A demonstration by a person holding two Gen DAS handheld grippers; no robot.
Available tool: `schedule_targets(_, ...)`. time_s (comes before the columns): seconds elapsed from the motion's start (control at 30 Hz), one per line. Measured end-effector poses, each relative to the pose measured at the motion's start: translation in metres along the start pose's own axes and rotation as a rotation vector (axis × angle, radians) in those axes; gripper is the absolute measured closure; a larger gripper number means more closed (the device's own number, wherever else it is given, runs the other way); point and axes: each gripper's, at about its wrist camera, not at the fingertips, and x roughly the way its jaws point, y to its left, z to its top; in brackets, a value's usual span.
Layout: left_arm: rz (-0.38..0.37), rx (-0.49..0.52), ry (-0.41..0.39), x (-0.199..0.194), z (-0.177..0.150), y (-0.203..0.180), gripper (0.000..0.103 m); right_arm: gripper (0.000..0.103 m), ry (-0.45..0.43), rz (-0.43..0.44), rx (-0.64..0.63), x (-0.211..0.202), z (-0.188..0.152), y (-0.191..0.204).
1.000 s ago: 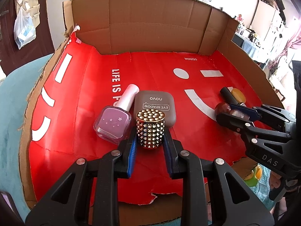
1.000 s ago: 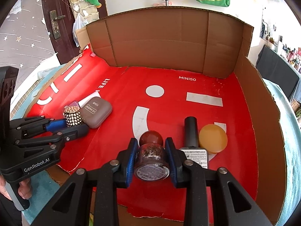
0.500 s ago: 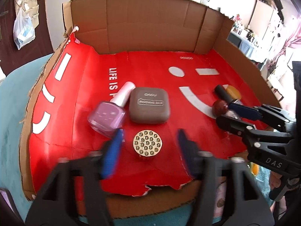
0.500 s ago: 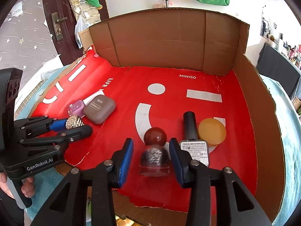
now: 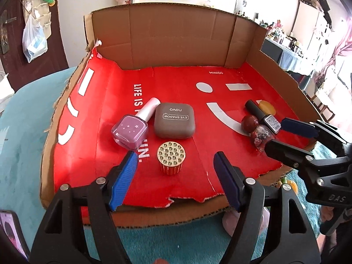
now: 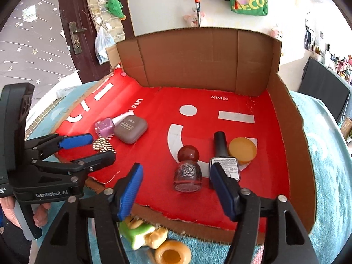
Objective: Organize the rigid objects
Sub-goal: 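Open both tools to release the gold cylinder and glitter jar in the box, then withdraw both open tools from the box toward the items on the blanket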
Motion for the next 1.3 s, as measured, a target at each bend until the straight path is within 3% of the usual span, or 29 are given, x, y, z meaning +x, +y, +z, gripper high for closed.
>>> schedule_targets(0.4, 0.015, 0.015, -0.060, -0.028, -0.012, -0.007, 0.010, 0.009, -0.055, 0.038, 0.004, -0.029, -0.011, 0.006)
schedule_targets(0.57, 0.006, 0.011, -0.078, -0.037, -0.017, -0.008, 0.007, 0.000, -0.081, 0.051, 0.007, -0.040, -0.015, 0.006)
schedule_targets(0.8, 0.013, 0.020, -0.101, -0.047, -0.024, -0.013, 0.000, 0.000, -0.120, 0.070, 0.003, -0.053, -0.020, 0.011)
schedule_targets(1.17, 0.010, 0.031, -0.129, -0.064, -0.038, -0.022, 0.000, 0.000, -0.185, 0.072, 0.007, -0.073, -0.033, 0.013)
schedule_targets(1.3, 0.042, 0.044, -0.170, -0.073, -0.045, -0.026, 0.000, 0.000, -0.191, 0.069, 0.002, -0.079, -0.038, 0.016)
